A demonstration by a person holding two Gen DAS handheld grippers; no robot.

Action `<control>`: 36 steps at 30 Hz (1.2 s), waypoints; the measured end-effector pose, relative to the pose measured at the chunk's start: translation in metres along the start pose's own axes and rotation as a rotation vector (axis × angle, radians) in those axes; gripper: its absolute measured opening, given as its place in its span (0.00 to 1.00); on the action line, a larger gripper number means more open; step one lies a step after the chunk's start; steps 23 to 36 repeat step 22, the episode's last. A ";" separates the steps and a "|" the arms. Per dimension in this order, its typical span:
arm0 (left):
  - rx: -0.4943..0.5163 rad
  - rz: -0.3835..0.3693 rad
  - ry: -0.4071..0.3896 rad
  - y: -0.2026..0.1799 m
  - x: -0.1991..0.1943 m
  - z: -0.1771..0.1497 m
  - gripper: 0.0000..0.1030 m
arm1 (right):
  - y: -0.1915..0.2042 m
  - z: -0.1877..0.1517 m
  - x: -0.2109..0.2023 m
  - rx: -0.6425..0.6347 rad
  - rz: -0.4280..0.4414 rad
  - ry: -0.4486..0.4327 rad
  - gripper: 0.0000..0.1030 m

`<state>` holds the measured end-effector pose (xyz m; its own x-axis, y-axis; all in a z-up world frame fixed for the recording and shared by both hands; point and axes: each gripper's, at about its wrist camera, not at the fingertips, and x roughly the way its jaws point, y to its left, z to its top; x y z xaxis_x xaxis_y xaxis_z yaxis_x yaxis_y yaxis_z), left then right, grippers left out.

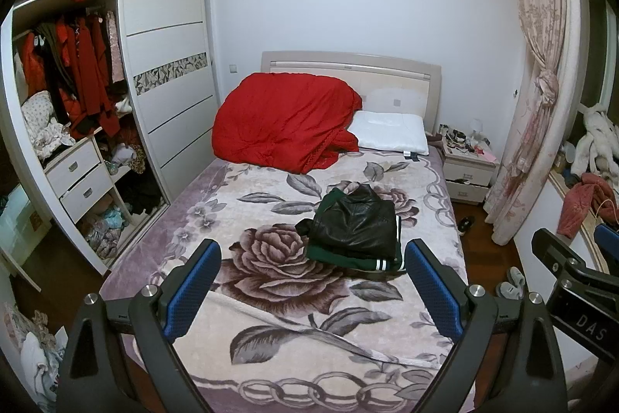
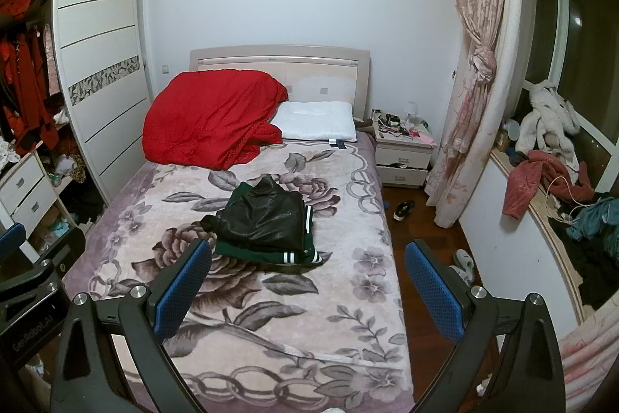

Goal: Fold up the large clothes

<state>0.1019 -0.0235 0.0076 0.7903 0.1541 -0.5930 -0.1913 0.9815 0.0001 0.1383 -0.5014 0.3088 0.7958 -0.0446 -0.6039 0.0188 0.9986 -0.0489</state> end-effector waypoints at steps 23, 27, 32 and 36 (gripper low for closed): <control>-0.011 0.004 -0.014 0.003 -0.002 0.004 0.94 | 0.000 -0.016 -0.010 0.011 -0.007 -0.001 0.99; -0.011 0.004 -0.014 0.003 -0.002 0.004 0.94 | 0.000 -0.016 -0.010 0.011 -0.007 -0.001 0.99; -0.011 0.004 -0.014 0.003 -0.002 0.004 0.94 | 0.000 -0.016 -0.010 0.011 -0.007 -0.001 0.99; -0.011 0.004 -0.014 0.003 -0.002 0.004 0.94 | 0.000 -0.016 -0.010 0.011 -0.007 -0.001 0.99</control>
